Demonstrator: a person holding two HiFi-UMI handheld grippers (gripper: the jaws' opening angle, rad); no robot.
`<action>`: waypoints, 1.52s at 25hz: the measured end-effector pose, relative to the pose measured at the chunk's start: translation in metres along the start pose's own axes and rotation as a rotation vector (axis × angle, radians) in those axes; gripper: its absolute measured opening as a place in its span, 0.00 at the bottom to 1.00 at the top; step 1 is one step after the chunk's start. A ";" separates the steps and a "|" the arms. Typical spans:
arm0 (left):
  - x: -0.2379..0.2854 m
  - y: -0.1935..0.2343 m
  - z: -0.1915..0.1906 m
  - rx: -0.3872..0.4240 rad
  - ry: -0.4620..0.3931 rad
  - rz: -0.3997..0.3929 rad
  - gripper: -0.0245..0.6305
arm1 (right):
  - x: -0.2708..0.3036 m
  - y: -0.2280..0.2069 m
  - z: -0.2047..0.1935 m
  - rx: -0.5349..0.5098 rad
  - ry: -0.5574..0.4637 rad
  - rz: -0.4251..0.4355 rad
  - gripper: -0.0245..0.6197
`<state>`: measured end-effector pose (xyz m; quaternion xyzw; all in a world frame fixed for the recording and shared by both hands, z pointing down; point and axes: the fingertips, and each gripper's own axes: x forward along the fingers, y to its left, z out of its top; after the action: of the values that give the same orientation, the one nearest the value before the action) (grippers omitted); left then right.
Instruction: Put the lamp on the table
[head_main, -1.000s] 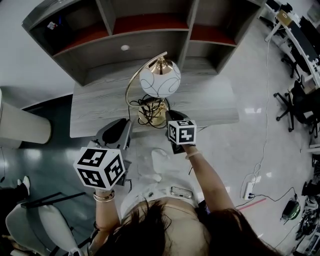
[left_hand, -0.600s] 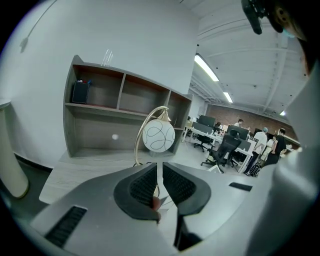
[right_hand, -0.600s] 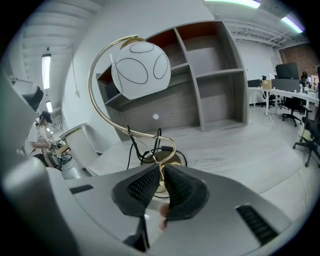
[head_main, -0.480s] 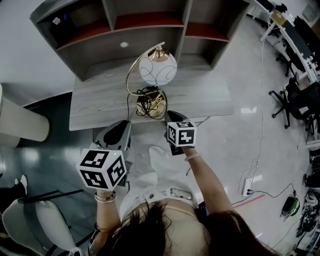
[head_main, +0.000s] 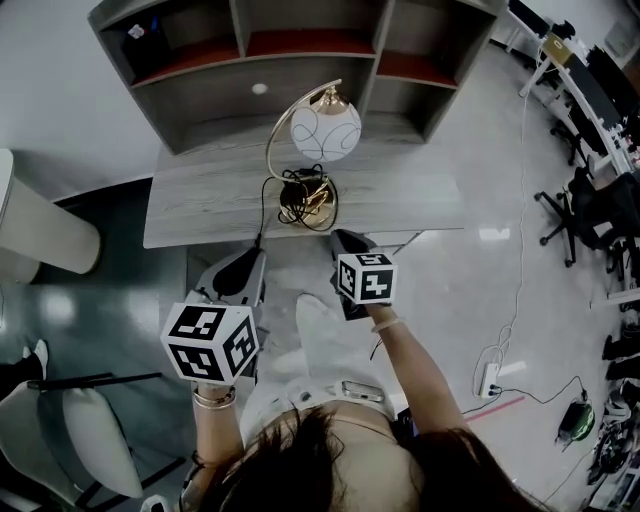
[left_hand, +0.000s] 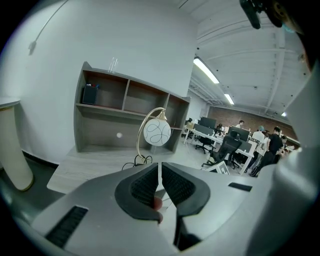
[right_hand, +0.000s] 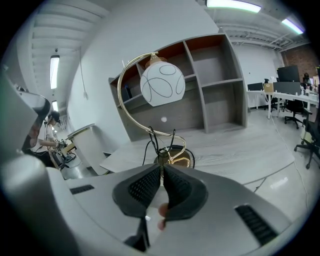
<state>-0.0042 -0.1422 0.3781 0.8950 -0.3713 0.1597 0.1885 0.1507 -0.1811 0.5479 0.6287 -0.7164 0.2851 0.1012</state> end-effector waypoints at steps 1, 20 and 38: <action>-0.003 0.000 -0.002 -0.002 -0.003 0.004 0.08 | -0.004 0.003 0.000 -0.004 -0.003 0.003 0.09; -0.046 -0.005 -0.015 -0.061 -0.060 0.047 0.06 | -0.050 0.050 0.007 -0.131 -0.028 0.059 0.09; -0.020 -0.052 -0.011 -0.105 -0.047 0.113 0.06 | -0.074 0.034 0.030 -0.246 -0.034 0.146 0.09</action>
<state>0.0181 -0.0910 0.3680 0.8650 -0.4336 0.1293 0.2169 0.1390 -0.1332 0.4765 0.5626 -0.7912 0.1914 0.1444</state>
